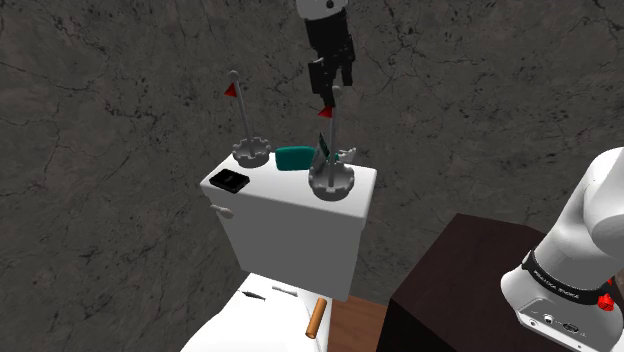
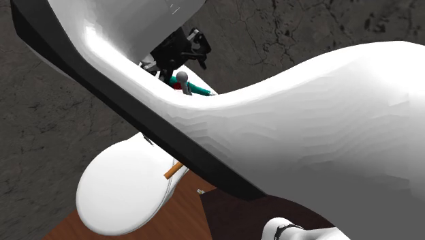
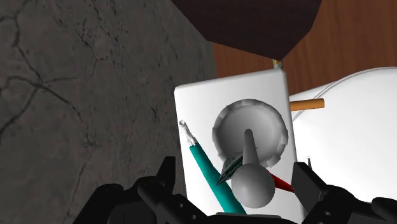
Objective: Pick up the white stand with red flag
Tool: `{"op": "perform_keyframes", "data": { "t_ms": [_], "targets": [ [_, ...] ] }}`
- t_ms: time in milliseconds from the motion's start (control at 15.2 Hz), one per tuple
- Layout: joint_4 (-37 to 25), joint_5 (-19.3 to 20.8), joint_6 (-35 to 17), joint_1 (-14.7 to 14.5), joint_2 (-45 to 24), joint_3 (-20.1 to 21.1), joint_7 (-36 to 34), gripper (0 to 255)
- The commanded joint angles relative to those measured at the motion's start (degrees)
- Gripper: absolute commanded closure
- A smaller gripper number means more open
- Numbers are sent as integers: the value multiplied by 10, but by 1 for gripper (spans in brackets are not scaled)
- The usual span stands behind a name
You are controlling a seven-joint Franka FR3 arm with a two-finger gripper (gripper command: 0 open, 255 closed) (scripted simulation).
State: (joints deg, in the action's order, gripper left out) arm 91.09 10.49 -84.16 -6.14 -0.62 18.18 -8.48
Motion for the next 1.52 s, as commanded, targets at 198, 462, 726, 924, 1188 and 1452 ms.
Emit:
{"op": "perform_keyframes", "data": {
  "t_ms": [198,462,726,924,1188,1452],
  "targets": [
    [6,0,-7,0,0,0,-1,255],
    [6,0,-6,0,-1,0,-1,255],
    [-1,0,0,0,0,0,0,255],
    [-32,2,25,-1,-7,1,2,255],
    [-78,7,60,-4,-19,3,5,255],
    [-128,13,96,-7,-34,6,7,255]
  ]
}}
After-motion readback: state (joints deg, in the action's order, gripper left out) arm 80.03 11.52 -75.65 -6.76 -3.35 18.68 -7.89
